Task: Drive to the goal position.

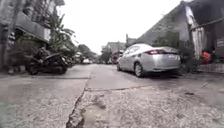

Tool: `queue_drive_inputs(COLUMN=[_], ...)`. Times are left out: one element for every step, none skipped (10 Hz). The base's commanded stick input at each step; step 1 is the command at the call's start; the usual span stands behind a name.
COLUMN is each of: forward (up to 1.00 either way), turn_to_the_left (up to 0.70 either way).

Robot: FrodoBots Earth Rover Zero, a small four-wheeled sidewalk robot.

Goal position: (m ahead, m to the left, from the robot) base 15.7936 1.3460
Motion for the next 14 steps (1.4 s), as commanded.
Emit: queue_drive_inputs(forward=[1.0,1.0,1.0,1.0,1.0,1.0,1.0,1.0,1.0,1.0,1.0,1.0,1.0,1.0], turn_to_the_left=[0.0,0.0,0.02,0.27,0.27,0.15,0.0,0.0,0.0,0.0,0.0,0.0,0.0,0.0])
